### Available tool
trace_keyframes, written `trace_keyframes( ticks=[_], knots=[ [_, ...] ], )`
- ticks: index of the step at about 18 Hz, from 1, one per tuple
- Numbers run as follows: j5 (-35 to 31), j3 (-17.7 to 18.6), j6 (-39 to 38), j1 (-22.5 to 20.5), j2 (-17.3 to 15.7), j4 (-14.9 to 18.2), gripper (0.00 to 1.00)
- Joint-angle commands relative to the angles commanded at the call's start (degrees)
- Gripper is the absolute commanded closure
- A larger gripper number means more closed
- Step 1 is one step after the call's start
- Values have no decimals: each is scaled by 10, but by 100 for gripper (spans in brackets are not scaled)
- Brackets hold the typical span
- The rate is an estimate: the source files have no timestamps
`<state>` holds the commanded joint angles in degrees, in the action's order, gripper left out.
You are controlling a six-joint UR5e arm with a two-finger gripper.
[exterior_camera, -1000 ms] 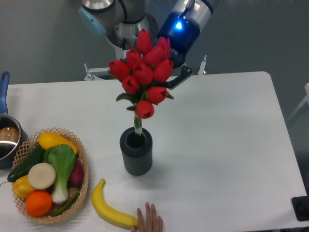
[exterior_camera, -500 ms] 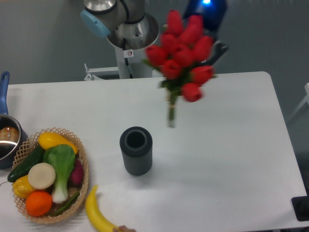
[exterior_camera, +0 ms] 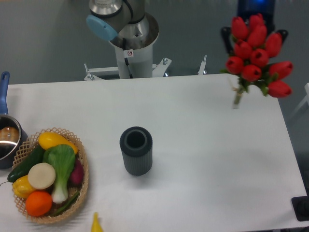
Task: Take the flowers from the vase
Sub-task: 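Carry the tulips up and away from the vase, clear of the table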
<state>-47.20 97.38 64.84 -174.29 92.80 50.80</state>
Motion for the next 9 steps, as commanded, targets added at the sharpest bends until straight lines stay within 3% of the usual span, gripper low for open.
trace_keyframes(
  ticks=[5, 9],
  knots=[
    [-18, -5, 28, 0, 48, -2, 56],
    [-17, -3, 30, -10, 48, -1, 56]
  ],
)
